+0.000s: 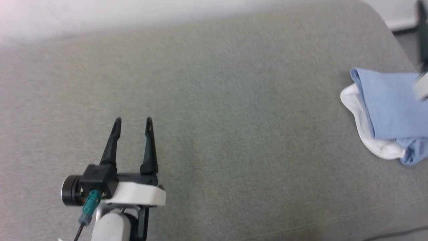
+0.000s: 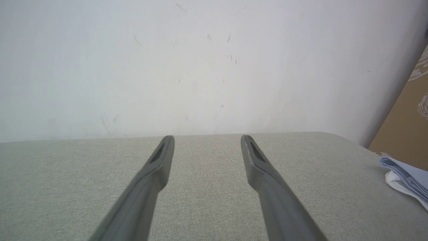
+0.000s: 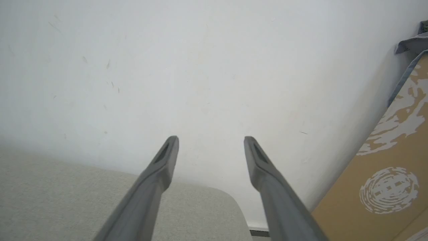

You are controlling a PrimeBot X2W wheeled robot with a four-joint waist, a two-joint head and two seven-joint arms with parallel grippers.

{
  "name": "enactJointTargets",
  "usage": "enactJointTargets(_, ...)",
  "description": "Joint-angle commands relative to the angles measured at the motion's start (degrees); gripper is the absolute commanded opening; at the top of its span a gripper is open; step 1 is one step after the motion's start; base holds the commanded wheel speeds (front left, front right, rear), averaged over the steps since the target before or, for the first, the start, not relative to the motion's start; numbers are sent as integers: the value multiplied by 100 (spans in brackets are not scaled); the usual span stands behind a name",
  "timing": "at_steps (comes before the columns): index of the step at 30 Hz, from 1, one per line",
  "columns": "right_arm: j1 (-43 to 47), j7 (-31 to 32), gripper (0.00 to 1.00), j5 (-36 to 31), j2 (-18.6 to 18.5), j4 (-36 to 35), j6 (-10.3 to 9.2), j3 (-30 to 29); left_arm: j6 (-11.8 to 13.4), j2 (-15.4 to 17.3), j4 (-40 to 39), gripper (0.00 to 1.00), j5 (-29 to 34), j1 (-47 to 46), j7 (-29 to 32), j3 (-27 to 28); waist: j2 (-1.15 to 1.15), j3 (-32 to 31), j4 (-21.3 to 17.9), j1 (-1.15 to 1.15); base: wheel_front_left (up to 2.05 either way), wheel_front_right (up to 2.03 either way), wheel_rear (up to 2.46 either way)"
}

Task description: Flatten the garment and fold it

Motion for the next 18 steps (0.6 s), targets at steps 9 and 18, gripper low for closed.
enactJointTargets(9,1822,-399,100,-32,1300,-1283,-12,-593,135,-8,-193,100,46,450,8,97,0,-754,702,2,0,0,0)
enactJointTargets(18,3138,-641,100,-36,2146,-1489,-12,-560,162,-12,-17,100,34,790,8,114,0,-941,965,2,0,0,0)
